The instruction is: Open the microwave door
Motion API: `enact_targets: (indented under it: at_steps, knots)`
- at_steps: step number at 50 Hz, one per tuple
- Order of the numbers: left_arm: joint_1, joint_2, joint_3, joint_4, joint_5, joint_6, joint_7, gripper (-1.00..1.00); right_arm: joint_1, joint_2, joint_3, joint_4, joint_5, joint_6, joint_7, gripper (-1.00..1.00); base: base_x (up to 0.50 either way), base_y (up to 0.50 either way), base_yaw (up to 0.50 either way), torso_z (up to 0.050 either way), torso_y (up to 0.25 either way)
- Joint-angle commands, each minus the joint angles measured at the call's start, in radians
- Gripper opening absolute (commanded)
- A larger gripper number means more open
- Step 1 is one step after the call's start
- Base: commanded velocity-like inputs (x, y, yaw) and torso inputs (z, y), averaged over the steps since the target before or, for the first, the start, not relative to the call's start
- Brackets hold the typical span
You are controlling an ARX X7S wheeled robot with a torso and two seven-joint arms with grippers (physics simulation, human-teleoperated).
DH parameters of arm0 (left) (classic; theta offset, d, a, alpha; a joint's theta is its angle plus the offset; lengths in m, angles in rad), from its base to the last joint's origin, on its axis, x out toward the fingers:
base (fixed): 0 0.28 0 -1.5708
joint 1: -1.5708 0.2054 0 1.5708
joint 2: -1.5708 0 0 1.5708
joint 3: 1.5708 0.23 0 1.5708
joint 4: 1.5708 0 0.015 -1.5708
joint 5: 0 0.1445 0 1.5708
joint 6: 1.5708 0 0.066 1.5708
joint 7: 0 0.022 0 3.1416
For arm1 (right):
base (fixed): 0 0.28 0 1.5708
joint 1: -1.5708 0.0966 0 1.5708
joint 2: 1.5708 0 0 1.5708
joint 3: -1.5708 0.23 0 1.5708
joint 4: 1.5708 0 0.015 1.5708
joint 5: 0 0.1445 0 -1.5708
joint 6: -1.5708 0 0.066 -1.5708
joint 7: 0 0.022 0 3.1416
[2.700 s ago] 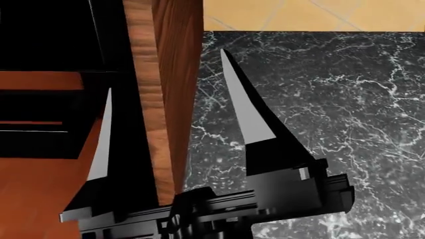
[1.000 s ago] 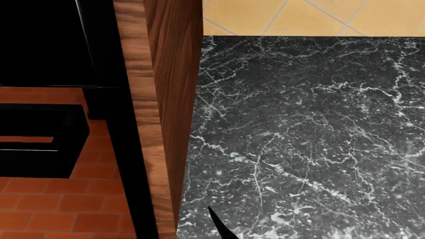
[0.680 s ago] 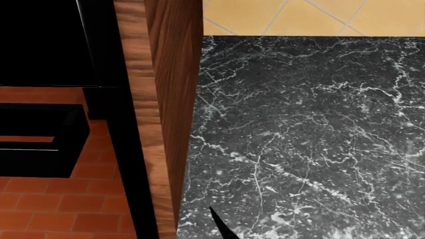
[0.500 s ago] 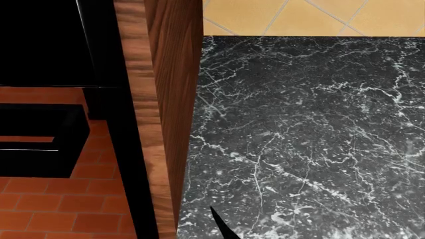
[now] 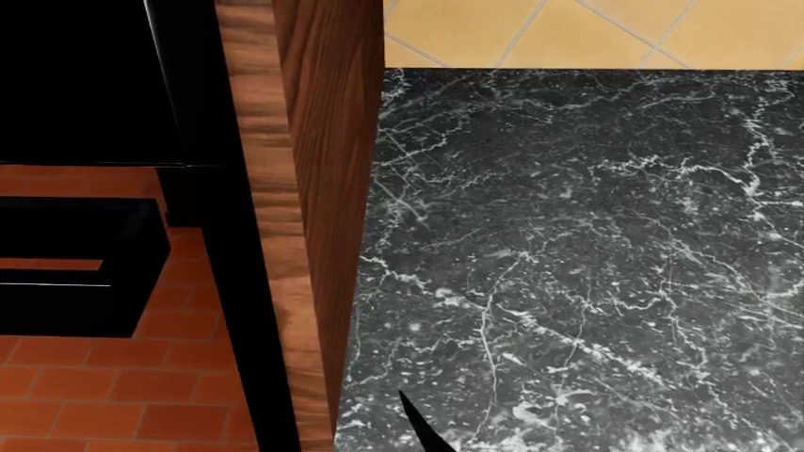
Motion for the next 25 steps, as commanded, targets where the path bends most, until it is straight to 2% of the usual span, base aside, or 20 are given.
enact_targets:
  at_steps: [1, 25]
  knots:
    - [0.051, -0.041, -0.025, 0.111, -0.128, -0.043, -0.05, -1.0, 0.004, 0.007, -0.006, 0.002, 0.006, 0.0, 0.009, 1.0, 0.0, 0.0, 0.0, 0.0, 0.0]
    - [0.0, -0.131, -0.125, 0.393, -0.262, -0.064, -0.144, -1.0, 0.015, 0.017, -0.018, 0.007, 0.019, 0.006, 0.024, 1.0, 0.0, 0.0, 0.0, 0.0, 0.0]
